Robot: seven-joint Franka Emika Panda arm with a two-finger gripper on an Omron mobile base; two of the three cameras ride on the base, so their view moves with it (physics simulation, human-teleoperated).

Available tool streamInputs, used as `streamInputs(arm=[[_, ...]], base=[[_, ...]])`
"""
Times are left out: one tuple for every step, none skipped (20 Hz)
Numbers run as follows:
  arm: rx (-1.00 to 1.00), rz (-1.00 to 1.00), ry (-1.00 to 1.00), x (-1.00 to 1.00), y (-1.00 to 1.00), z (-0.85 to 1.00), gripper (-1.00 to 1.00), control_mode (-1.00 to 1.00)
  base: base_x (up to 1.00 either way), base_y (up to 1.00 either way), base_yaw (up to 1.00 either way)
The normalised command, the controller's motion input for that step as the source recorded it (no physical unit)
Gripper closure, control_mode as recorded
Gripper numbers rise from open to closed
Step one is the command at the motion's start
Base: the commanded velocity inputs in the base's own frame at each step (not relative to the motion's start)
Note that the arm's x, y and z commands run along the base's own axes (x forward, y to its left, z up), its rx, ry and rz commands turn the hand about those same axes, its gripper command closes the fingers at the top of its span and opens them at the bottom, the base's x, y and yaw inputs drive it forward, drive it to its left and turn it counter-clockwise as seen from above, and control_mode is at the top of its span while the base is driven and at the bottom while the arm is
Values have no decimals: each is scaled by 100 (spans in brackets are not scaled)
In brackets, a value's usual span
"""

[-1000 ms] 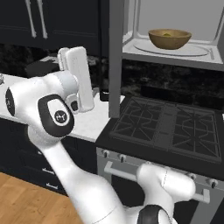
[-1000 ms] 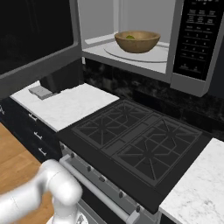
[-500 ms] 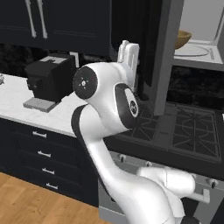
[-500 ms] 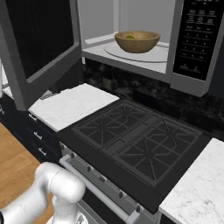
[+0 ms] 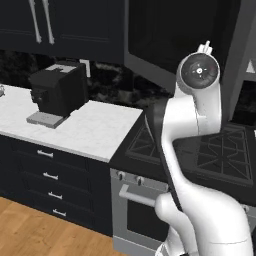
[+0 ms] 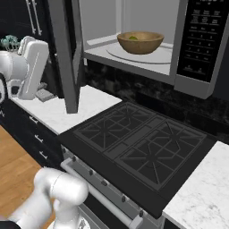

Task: Pick the lime from the sink and place it in the bowl. Then pick the bowl and place it in the microwave. Then close the microwave door and press the start button.

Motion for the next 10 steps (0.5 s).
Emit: streamInputs(arm=[[24,9,0,44,-100,0,-100,-100],[25,10,0,37,-100,0,-100,-100],[23,10,0,39,-95,0,-100,-100],[23,9,0,37,-92,0,-100,-100],[23,9,0,39,-94,0,-100,-100],[23,9,0,38,-91,0,-100,-100],[23,9,0,41,-87,0,-100,-100],[22,9,0,42,-84,0,-100,-100],[21,8,0,45,-77,0,-100,-100],[20,8,0,49,-75,0,-100,-100]], base=[[0,0,0],[0,0,0],[0,0,0],[0,0,0],[0,0,0],[0,0,0],[0,0,0],[0,0,0],[0,0,0],[0,0,0]])
